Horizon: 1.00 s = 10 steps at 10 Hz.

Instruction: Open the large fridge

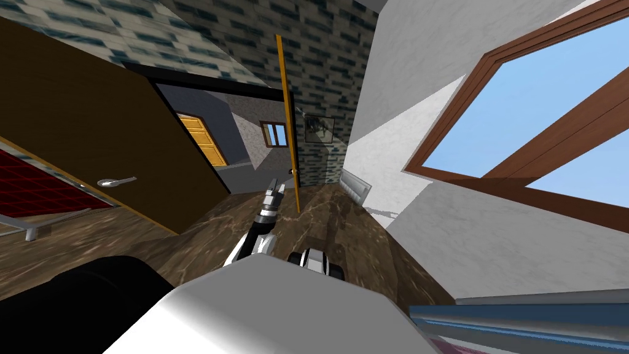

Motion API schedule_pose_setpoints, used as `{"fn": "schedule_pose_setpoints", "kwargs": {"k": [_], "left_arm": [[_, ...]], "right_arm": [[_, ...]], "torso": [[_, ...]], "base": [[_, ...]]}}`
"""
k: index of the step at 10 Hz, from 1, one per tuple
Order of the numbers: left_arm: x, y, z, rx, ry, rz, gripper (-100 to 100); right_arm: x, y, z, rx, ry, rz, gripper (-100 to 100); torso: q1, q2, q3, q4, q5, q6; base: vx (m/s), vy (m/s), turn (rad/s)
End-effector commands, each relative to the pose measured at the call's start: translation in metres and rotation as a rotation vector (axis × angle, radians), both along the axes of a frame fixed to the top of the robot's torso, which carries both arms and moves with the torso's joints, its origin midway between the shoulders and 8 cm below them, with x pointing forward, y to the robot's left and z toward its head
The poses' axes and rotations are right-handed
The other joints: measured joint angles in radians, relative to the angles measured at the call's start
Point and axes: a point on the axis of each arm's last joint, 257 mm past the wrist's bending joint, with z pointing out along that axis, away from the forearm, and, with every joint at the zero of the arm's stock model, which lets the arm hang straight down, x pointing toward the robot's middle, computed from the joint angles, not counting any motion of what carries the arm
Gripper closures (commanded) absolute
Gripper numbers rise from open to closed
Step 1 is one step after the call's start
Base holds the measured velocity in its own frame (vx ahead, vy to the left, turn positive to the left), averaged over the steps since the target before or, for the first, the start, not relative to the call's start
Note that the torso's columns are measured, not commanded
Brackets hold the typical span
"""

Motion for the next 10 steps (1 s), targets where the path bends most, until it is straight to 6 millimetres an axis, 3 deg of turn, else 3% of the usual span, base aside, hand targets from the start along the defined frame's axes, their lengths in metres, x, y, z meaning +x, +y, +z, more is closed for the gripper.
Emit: {"fn": "schedule_pose_setpoints", "kwargs": {"k": [1, 10], "left_arm": [[0.000, 0.000, 0.000, 0.000, 0.000, 0.000, 0], [0.000, 0.000, 0.000, 0.000, 0.000, 0.000, 0]], "right_arm": [[0.002, -0.013, -0.036, 0.031, -0.001, -0.014, -100], [0.030, -0.050, -0.170, 0.165, 0.018, -0.053, -100]], "torso": [[-0.001, 0.000, 0.000, 0.000, -0.001, 0.000], [0.000, 0.000, 0.000, 0.000, 0.000, 0.000]], "base": [[-0.010, 0.023, 0.057], [-0.031, 0.007, 0.033]]}}
